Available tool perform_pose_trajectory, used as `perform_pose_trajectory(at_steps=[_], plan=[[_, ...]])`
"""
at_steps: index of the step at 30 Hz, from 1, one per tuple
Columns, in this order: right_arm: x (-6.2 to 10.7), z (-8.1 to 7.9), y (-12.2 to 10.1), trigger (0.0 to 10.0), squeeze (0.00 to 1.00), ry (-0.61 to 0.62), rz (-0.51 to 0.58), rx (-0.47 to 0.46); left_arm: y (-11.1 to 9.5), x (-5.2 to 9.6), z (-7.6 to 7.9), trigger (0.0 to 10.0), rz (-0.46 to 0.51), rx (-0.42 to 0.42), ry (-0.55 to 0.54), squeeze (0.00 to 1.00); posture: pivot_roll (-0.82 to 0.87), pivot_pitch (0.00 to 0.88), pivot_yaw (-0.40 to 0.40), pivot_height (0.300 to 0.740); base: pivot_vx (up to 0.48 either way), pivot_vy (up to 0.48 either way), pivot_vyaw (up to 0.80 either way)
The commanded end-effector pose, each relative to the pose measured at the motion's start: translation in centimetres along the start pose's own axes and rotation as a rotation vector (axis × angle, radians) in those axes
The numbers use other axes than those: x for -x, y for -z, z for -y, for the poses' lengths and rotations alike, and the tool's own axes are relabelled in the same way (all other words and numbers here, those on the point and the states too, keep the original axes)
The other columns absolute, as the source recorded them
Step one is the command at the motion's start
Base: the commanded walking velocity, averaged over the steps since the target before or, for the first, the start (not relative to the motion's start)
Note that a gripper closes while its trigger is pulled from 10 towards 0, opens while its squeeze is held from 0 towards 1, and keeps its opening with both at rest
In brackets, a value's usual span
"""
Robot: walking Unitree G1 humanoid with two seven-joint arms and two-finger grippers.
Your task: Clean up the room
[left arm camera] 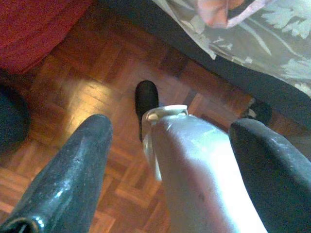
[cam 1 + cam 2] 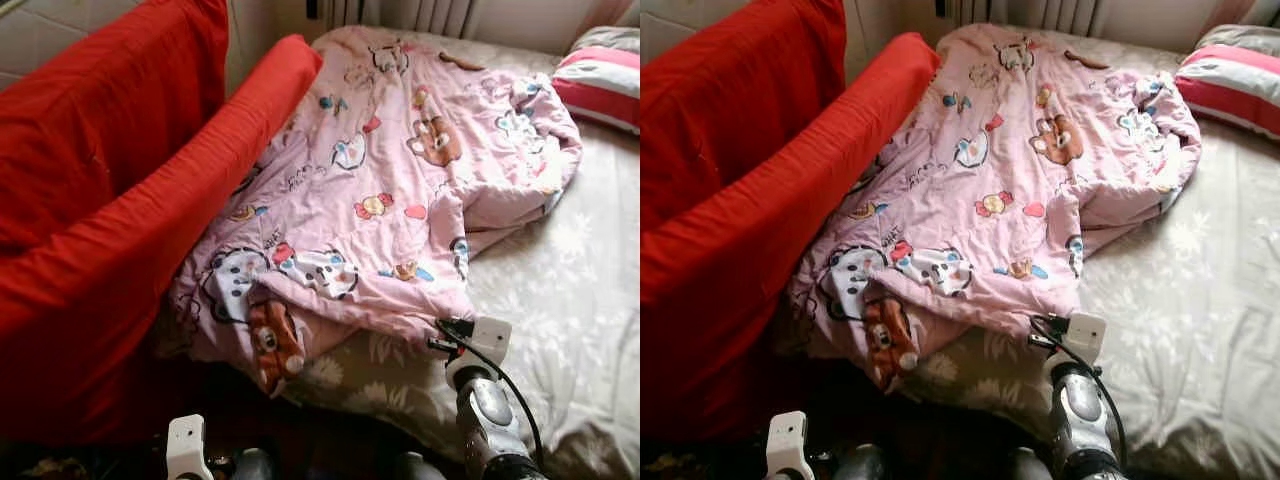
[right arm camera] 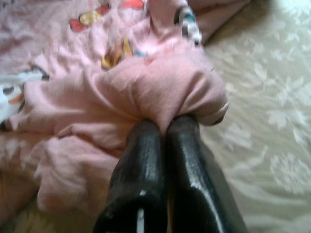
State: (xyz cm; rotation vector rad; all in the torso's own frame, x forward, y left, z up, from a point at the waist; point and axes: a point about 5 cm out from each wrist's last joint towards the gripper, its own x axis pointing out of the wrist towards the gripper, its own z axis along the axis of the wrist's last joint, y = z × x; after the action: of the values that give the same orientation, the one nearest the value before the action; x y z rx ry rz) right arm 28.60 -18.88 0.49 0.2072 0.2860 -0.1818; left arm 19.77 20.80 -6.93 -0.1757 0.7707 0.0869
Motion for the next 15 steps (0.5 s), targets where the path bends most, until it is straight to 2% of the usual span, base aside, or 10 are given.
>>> perform_pose_trajectory(at_steps=[1,8,15], plan=[[-0.1,0.2,-0.2,10.0,0.00,0.025,0.011,-0.009,1.6,0.5,-0.5,10.0,-0.052,0.000,-0.014,0.00,0.00,0.209,0.027,0.740,-0.292,0.000,0.00],[-0.4,1.3,-1.4,10.0,0.00,0.097,0.065,0.000,1.6,0.5,-0.5,10.0,-0.052,-0.005,-0.013,0.00,0.00,0.213,0.028,0.740,-0.285,0.000,0.00],[-0.4,1.7,-2.2,10.0,0.00,0.144,0.118,0.014,1.5,0.5,-0.6,10.0,-0.052,-0.005,-0.012,0.00,0.00,0.215,0.029,0.740,-0.284,0.000,0.00]])
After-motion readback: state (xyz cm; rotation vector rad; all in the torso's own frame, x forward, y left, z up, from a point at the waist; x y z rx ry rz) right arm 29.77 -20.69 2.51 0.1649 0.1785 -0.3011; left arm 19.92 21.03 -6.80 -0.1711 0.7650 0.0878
